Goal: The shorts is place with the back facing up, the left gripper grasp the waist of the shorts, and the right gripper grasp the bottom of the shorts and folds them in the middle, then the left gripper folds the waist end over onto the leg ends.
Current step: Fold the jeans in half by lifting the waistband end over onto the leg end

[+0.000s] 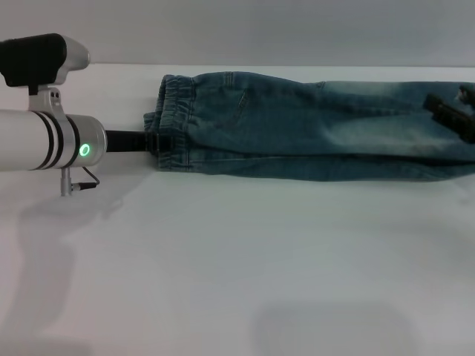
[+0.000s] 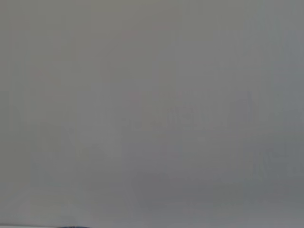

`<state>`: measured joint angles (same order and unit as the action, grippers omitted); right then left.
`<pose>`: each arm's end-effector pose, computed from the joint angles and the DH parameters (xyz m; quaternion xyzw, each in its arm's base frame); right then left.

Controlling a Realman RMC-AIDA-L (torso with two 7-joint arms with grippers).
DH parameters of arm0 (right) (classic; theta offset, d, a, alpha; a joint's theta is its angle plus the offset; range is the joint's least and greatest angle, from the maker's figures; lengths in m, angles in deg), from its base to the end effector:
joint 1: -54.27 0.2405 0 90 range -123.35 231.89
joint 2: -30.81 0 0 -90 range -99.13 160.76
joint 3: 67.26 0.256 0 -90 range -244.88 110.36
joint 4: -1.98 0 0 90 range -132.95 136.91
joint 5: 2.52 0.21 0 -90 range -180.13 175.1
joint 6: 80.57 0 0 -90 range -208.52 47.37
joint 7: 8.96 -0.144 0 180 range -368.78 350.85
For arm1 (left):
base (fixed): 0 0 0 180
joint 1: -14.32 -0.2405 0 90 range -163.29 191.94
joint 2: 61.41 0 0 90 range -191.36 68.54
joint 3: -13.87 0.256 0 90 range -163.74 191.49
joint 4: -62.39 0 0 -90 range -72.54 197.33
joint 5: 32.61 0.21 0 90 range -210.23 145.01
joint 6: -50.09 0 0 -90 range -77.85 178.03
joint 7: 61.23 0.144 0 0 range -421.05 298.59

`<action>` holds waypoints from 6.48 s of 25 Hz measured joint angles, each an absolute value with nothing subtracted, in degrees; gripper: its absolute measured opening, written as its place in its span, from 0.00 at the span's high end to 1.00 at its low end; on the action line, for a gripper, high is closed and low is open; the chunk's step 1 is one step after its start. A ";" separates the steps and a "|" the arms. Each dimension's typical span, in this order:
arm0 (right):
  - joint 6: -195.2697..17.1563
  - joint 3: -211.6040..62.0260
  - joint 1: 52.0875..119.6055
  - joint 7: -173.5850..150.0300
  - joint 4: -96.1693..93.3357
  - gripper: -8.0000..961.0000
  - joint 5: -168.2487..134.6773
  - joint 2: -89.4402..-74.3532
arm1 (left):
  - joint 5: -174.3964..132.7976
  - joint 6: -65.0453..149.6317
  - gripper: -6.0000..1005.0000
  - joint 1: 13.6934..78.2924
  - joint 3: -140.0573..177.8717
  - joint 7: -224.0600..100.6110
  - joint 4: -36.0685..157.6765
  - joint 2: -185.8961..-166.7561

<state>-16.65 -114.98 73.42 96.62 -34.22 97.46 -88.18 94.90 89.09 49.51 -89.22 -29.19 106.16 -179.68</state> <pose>0.3233 0.3436 0.0391 -0.7907 0.3337 0.3268 0.3958 -0.2560 0.4183 -0.0341 -0.7953 -0.5013 -0.0730 0.3330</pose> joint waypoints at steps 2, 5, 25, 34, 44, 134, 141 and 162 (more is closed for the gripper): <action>-16.64 -114.99 73.49 96.50 -34.27 0.24 97.48 -88.15 | 94.45 88.98 0.37 49.28 -88.63 -29.14 106.25 -179.70; -16.57 -114.98 73.65 96.05 -34.41 0.24 97.50 -88.12 | 94.13 88.97 0.44 49.23 -88.50 -29.11 106.34 -179.71; -17.26 -115.05 74.16 98.12 -33.91 0.26 97.51 -88.35 | 88.66 93.71 0.90 44.21 -88.20 -29.24 119.86 -179.63; -23.90 -115.03 75.88 102.07 -32.09 0.55 99.05 -88.39 | 84.36 96.75 0.92 39.00 -85.48 -29.70 133.66 -179.62; -30.15 -115.10 85.08 108.58 -20.19 0.90 99.14 -88.56 | 82.97 97.77 0.93 37.01 -82.77 -31.15 143.51 -179.56; -36.39 -124.43 106.54 99.08 1.86 0.99 104.35 -89.05 | 77.93 97.08 0.94 35.92 -83.51 -29.06 154.07 -179.36; -36.34 -124.62 111.97 98.64 6.00 0.99 103.67 -89.07 | 77.86 96.89 0.94 35.98 -83.65 -29.06 153.96 -179.36; -34.85 -122.33 113.04 99.64 6.80 0.99 102.49 -89.07 | 77.64 95.74 0.94 36.08 -84.73 -27.55 152.67 -179.28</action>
<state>-34.85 -122.33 113.04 99.64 6.80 102.49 -89.07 77.64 95.74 36.08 -84.73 -27.55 152.67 -179.28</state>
